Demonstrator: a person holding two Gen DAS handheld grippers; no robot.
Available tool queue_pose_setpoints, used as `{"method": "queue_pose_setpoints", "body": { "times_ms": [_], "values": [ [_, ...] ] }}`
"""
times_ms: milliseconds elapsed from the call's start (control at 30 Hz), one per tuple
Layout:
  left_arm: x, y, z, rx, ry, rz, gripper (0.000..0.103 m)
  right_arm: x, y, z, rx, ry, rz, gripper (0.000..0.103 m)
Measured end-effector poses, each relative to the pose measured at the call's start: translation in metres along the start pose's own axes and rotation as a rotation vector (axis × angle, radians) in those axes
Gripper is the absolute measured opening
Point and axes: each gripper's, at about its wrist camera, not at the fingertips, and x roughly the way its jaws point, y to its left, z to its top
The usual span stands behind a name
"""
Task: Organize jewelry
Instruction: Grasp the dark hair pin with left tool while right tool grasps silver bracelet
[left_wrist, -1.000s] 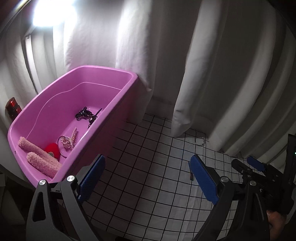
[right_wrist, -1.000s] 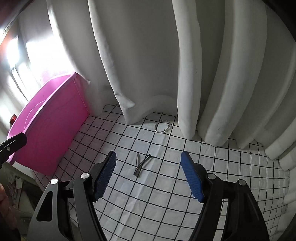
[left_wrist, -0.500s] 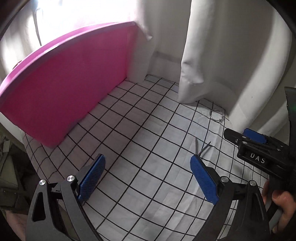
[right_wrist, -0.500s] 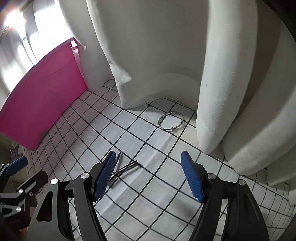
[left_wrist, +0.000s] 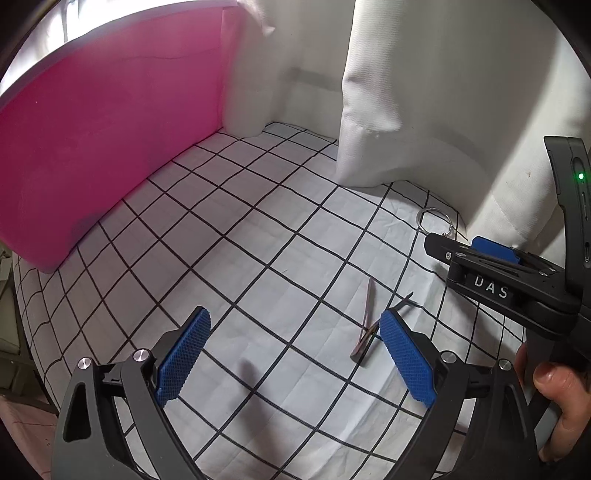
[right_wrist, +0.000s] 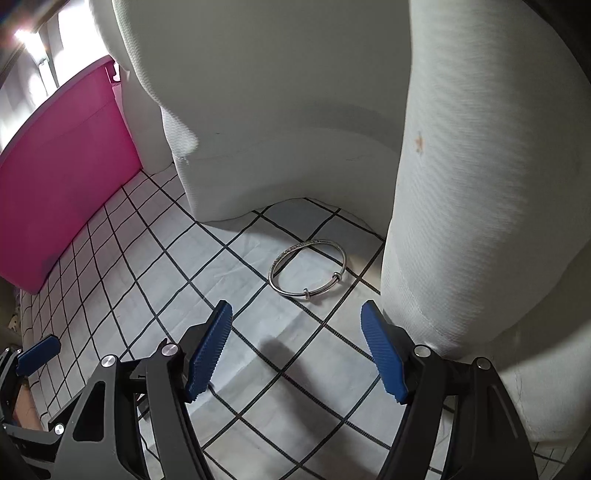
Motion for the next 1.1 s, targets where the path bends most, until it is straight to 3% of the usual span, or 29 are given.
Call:
{"method": "queue_pose_setpoints", "body": {
  "times_ms": [467, 700, 1100],
  "values": [
    [0.016, -0.023, -0.009, 0.081, 0.008, -0.042, 0.091, 0.016, -0.002, 0.004, -0.017, -0.010, 0.001, 0.069],
    [0.031, -0.027, -0.011, 0.089, 0.031, -0.034, 0.091, 0.025, -0.002, 0.009, -0.019, -0.010, -0.019, 0.069],
    [0.034, -0.037, -0.013, 0.139, -0.010, -0.004, 0.090, 0.033, 0.006, 0.012, -0.063, -0.031, -0.068, 0.069]
  ]
}}
